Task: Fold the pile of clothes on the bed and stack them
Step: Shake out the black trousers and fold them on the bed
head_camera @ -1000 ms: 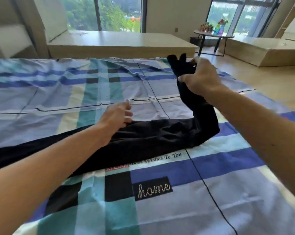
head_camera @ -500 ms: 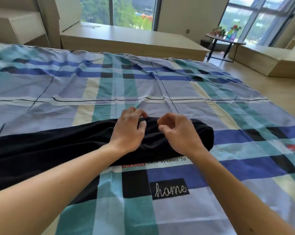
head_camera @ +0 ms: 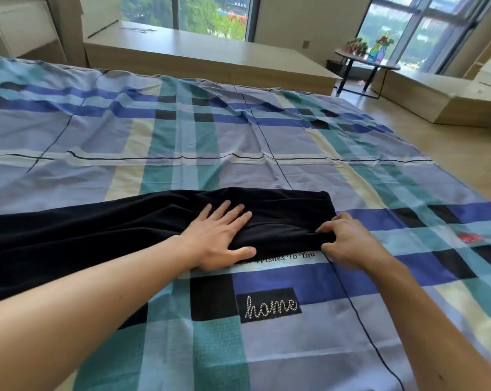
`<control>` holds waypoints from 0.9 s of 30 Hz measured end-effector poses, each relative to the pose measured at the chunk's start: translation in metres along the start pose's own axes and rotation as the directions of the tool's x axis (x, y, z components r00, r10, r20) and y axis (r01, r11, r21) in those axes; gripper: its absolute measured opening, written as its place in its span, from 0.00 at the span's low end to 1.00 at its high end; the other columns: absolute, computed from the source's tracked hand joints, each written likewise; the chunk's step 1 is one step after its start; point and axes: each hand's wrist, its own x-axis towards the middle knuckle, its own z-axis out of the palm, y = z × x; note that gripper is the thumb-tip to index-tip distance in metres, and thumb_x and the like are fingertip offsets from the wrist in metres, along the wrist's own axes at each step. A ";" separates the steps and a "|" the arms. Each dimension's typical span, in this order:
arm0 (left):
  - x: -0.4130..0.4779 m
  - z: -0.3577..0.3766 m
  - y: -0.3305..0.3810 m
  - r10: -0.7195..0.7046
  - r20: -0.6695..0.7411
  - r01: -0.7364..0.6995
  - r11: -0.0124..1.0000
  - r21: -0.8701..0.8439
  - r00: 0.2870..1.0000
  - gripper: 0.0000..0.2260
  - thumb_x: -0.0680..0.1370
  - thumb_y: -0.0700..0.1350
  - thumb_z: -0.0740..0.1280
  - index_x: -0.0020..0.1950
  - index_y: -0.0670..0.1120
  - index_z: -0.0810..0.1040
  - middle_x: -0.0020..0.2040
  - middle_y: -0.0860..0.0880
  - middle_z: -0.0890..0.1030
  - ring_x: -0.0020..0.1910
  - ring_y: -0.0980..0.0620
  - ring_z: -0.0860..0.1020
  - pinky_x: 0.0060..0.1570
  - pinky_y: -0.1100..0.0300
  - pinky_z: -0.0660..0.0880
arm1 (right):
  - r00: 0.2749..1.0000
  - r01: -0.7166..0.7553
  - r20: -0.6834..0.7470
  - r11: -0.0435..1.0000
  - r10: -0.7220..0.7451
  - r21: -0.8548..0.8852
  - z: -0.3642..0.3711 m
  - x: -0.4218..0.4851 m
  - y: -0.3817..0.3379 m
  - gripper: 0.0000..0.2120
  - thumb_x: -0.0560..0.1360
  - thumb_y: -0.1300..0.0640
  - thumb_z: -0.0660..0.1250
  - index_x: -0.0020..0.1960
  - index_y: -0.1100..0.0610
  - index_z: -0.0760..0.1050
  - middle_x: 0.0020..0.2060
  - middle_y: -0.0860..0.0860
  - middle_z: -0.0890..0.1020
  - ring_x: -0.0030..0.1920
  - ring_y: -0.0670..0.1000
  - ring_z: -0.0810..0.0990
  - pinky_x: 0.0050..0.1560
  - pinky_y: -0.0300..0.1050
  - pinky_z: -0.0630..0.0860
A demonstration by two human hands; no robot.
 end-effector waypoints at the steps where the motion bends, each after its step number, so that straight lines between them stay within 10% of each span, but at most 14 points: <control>1: -0.002 -0.003 -0.001 -0.015 0.024 0.015 1.000 -0.008 1.000 0.39 0.76 0.73 0.46 0.82 0.56 0.42 0.82 0.54 0.42 0.80 0.51 0.37 0.78 0.44 0.39 | 0.999 0.004 -0.038 0.998 -0.006 -0.064 -0.005 -0.001 -0.012 0.19 0.75 0.54 0.65 0.65 0.47 0.77 0.63 0.51 0.72 0.67 0.55 0.70 0.67 0.54 0.70; 5: -0.022 -0.015 -0.017 -0.058 0.070 0.057 0.998 0.015 0.996 0.36 0.79 0.70 0.46 0.82 0.55 0.43 0.82 0.53 0.42 0.80 0.51 0.38 0.78 0.45 0.40 | 0.914 0.241 -0.341 0.970 -0.218 0.024 -0.009 -0.007 -0.072 0.21 0.80 0.48 0.63 0.71 0.50 0.71 0.68 0.53 0.72 0.70 0.56 0.69 0.71 0.54 0.65; 9: -0.061 -0.026 -0.036 -0.081 0.050 0.083 0.996 -0.045 0.995 0.35 0.80 0.68 0.48 0.82 0.53 0.47 0.82 0.51 0.44 0.80 0.51 0.39 0.78 0.44 0.39 | 0.931 0.364 -0.005 0.931 -0.364 -0.003 0.034 -0.005 -0.105 0.32 0.82 0.37 0.51 0.82 0.46 0.50 0.82 0.49 0.48 0.81 0.53 0.45 0.79 0.60 0.43; 14: -0.160 -0.029 -0.099 -0.233 0.001 0.232 0.971 -0.061 0.973 0.32 0.81 0.66 0.49 0.82 0.53 0.49 0.82 0.51 0.45 0.81 0.51 0.40 0.78 0.44 0.39 | 0.926 0.343 0.207 0.932 -0.315 -0.114 0.061 -0.003 -0.106 0.57 0.57 0.17 0.28 0.81 0.43 0.42 0.81 0.47 0.40 0.80 0.49 0.37 0.77 0.61 0.37; 20: -0.273 -0.013 -0.208 -0.607 0.111 0.615 0.787 -0.058 0.787 0.29 0.83 0.62 0.49 0.82 0.53 0.50 0.83 0.50 0.46 0.81 0.49 0.43 0.78 0.46 0.42 | 0.848 0.530 0.015 0.844 -0.530 -0.086 0.063 -0.033 -0.176 0.43 0.71 0.26 0.39 0.82 0.44 0.42 0.81 0.48 0.42 0.80 0.47 0.37 0.78 0.57 0.36; 27: -0.286 -0.023 -0.212 -0.797 -0.104 0.794 0.603 -0.073 0.595 0.42 0.76 0.59 0.68 0.80 0.46 0.49 0.79 0.48 0.48 0.79 0.44 0.50 0.68 0.35 0.64 | 0.698 0.715 0.015 0.698 -0.716 0.033 0.105 -0.082 -0.317 0.34 0.82 0.36 0.49 0.82 0.47 0.44 0.81 0.48 0.42 0.81 0.50 0.38 0.79 0.58 0.38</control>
